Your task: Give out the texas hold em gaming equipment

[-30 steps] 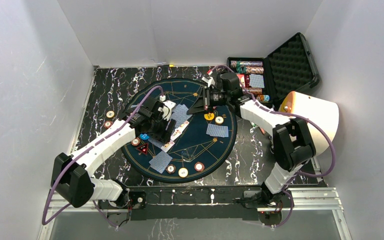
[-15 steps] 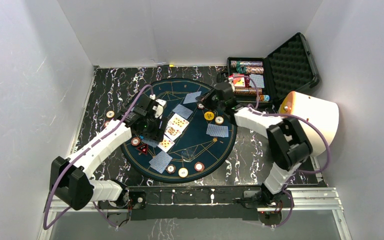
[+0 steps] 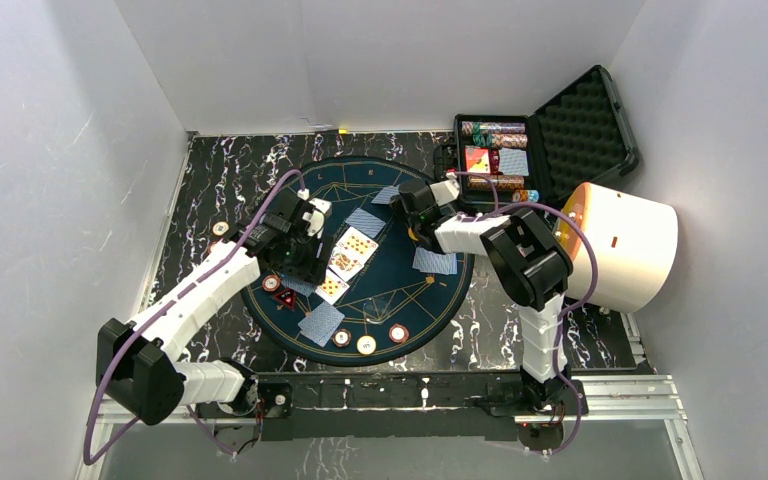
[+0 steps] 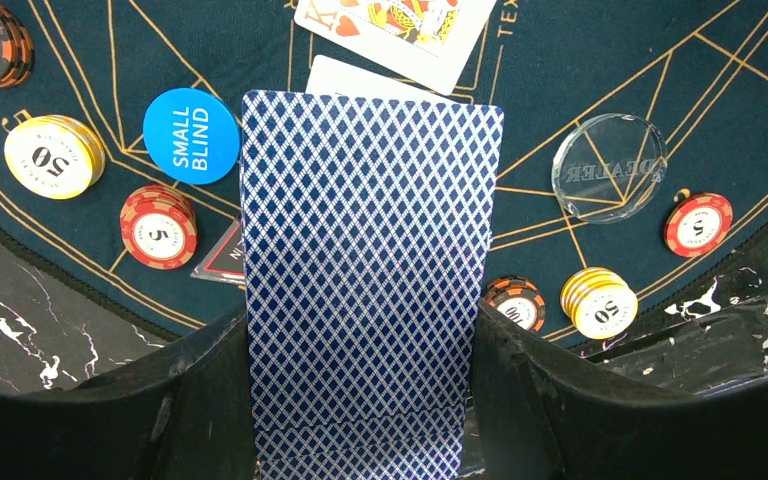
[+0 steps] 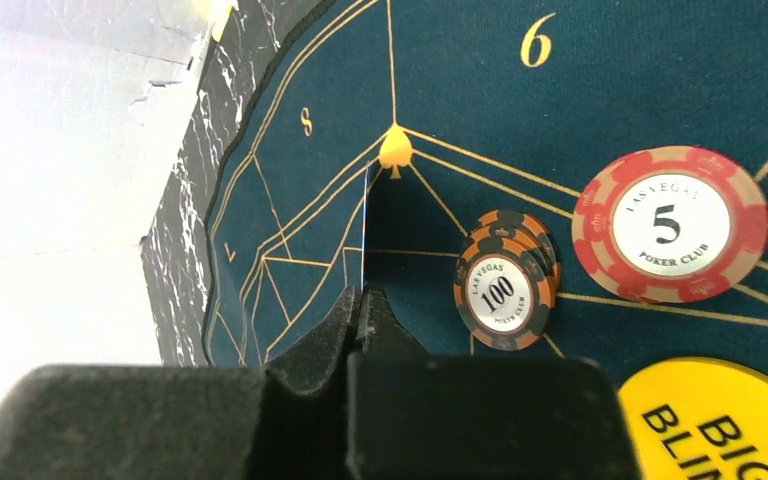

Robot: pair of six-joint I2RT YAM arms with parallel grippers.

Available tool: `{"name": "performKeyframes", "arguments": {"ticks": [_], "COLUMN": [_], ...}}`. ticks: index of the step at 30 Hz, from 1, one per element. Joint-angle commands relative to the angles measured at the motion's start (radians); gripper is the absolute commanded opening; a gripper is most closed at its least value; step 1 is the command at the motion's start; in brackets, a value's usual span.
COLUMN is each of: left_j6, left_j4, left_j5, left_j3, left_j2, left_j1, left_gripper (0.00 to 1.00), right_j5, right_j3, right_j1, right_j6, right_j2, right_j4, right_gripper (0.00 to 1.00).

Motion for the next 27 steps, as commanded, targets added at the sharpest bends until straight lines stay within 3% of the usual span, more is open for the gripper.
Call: {"name": "performKeyframes", "arguments": {"ticks": [1, 10, 12, 19, 25, 27], "left_j6": [0.012, 0.009, 0.007, 0.011, 0.017, 0.015], "left_j4": [-0.016, -0.013, -0.014, -0.013, -0.01, -0.01], "left_j5": [0.026, 0.042, 0.051, 0.068, 0.08, 0.089], "left_j3": [0.032, 0.026, 0.026, 0.025, 0.052, 0.061], "left_j2": [-0.047, -0.046, -0.049, -0.038, -0.002, 0.01], "left_j1": [0.004, 0.003, 0.003, 0.003, 0.004, 0.001], "left_gripper": [0.0, 0.0, 0.0, 0.0, 0.0, 0.0], "right_j5": [0.066, 0.055, 0.052, -0.019, -0.177, -0.211], "right_j3": [0.06, 0.061, 0.055, 0.021, -0.076, -0.129], "right_j1": [0.018, 0.046, 0.047, 0.047, 0.02, 0.0], "right_j6": [0.041, 0.046, 0.044, -0.027, -0.177, -0.315], "right_j2": [0.031, 0.05, 0.05, -0.044, -0.256, -0.369], "right_j4": [0.08, 0.08, 0.08, -0.033, -0.254, -0.302], "right_gripper": [0.03, 0.09, 0.14, 0.55, 0.75, 0.79]}}
